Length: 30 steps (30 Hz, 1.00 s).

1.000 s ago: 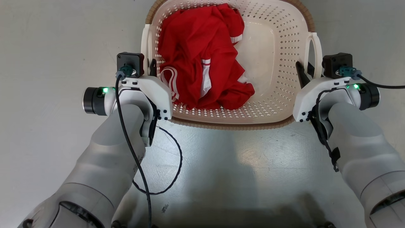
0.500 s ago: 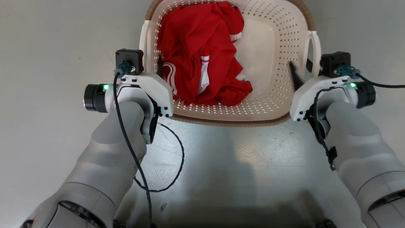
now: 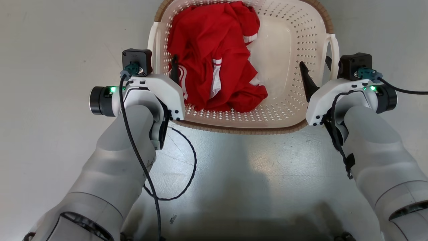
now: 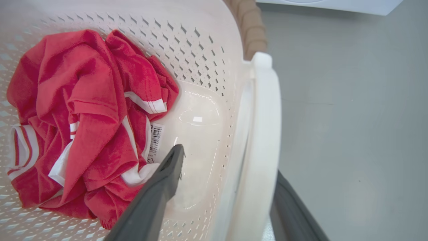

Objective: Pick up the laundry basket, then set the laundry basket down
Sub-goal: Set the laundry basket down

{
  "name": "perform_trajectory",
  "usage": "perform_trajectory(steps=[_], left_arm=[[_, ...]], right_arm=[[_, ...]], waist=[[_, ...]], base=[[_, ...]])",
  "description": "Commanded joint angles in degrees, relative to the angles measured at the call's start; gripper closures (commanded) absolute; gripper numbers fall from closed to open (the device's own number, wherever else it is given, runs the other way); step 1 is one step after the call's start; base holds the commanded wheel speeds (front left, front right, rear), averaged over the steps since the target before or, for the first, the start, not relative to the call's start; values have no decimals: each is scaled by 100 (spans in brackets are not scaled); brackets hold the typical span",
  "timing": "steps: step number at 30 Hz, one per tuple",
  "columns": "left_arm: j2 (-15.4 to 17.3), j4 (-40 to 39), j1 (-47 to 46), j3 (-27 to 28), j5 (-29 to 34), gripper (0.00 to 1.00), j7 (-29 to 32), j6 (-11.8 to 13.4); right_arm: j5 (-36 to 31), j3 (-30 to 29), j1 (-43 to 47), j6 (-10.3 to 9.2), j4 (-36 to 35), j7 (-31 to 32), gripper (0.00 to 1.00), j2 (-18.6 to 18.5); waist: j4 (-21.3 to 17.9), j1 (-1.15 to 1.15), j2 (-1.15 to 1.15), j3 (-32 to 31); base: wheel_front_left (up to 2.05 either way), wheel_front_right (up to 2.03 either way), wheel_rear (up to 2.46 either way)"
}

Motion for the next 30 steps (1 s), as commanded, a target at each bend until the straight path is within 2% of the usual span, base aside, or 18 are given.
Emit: perform_trajectory(steps=[1,18,30], left_arm=[[115,-62,122,154,94,0,-53,34],[115,32,332,573,387,0,-53,-82],[187,-385,988,1252,789,0,-53,-217]], right_arm=[[-69,4,279,33,-55,-74,0,130],[-161,-383,428,33,-315,-80,0,131],[-48,-508,971,33,-887,-80,0,131]], waist=[[-5,0,0,-45],[-138,0,0,-462],[-198,0,0,-1337]], base=[[0,0,0],[0,0,0],[0,0,0]])
